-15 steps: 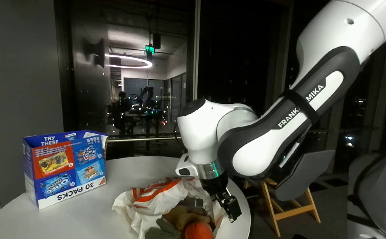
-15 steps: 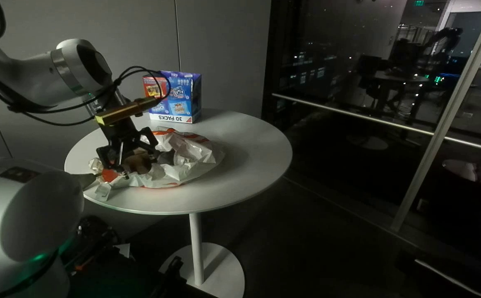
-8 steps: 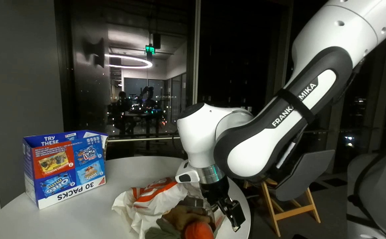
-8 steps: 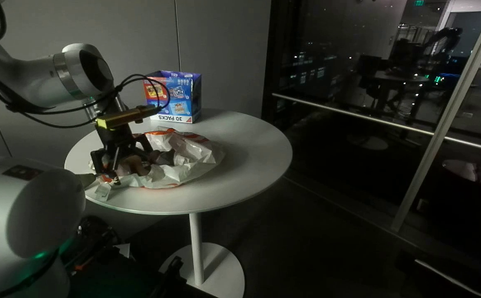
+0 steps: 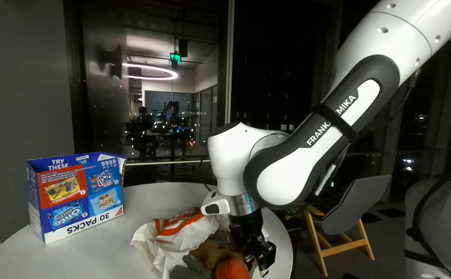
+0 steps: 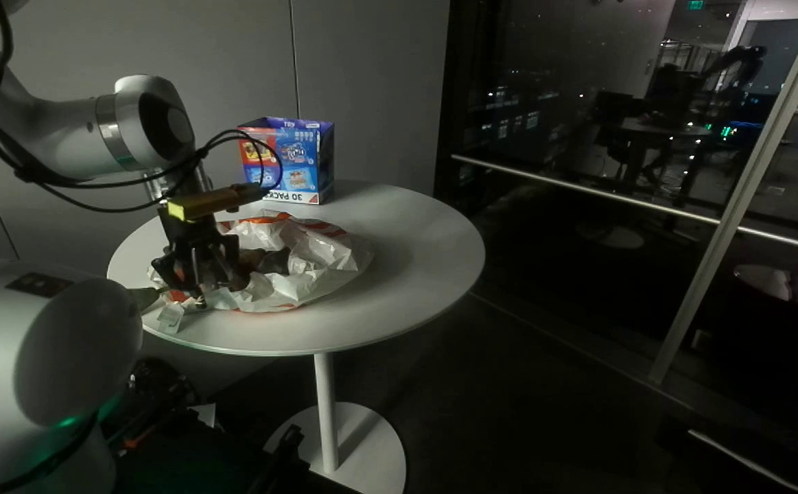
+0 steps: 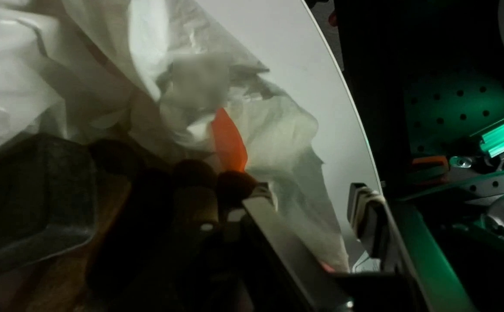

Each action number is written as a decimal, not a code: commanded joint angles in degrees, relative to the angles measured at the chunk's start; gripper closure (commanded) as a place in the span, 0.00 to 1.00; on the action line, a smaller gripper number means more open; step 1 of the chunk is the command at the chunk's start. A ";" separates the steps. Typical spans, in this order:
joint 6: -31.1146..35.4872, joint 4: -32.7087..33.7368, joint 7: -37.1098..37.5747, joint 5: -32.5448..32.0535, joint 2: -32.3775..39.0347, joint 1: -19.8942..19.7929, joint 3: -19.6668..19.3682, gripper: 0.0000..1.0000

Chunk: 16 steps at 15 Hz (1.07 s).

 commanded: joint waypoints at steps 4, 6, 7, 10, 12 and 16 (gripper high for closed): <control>6.03 0.01 -4.04 4.18 3.33 -1.23 -2.75 0.96; 6.23 0.00 -4.22 5.40 3.38 -1.69 -2.87 0.97; 5.83 0.01 -3.42 5.49 2.81 -1.91 -2.60 0.93; 3.49 0.13 -0.27 5.02 -0.79 -1.94 -1.41 0.90; 3.74 -1.21 -0.09 5.85 -4.35 -1.26 -1.38 0.90; 2.78 -0.68 -0.96 7.25 -9.13 0.20 -1.94 0.91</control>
